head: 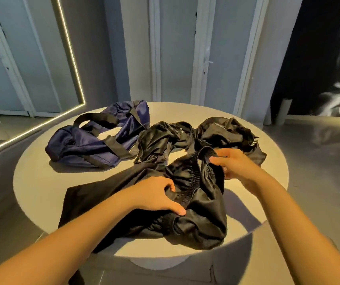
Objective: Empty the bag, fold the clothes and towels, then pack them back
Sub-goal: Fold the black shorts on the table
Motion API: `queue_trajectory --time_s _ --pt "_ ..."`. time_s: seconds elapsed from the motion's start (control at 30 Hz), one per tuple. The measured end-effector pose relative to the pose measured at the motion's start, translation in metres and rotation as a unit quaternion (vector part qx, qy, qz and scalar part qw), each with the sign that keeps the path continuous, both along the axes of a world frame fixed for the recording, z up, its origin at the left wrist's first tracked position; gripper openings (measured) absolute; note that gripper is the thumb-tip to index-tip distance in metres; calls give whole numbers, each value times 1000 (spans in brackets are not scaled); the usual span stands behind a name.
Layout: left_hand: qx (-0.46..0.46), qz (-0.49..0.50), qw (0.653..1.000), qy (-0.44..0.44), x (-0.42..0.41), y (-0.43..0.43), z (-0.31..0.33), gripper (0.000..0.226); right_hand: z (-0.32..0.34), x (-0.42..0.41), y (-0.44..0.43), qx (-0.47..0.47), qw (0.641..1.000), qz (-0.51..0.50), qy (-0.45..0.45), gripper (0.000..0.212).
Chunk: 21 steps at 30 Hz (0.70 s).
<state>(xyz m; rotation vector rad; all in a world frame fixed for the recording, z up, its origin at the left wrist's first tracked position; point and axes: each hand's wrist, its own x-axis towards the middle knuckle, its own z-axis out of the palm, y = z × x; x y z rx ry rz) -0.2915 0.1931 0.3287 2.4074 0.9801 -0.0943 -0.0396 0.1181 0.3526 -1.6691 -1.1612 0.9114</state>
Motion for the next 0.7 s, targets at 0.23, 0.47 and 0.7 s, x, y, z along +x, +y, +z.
queue_trajectory --time_s 0.23,0.47,0.7 --pt "-27 19 997 -71 -6 7 -11 22 -41 11 -35 -71 995 65 28 17" --pt "-46 109 966 -229 -18 0 3 37 -2 -24 -28 0 992 128 -8 22" --pt "-151 96 972 -153 1 -8 -16 36 26 -52 -32 -13 986 129 -109 20"
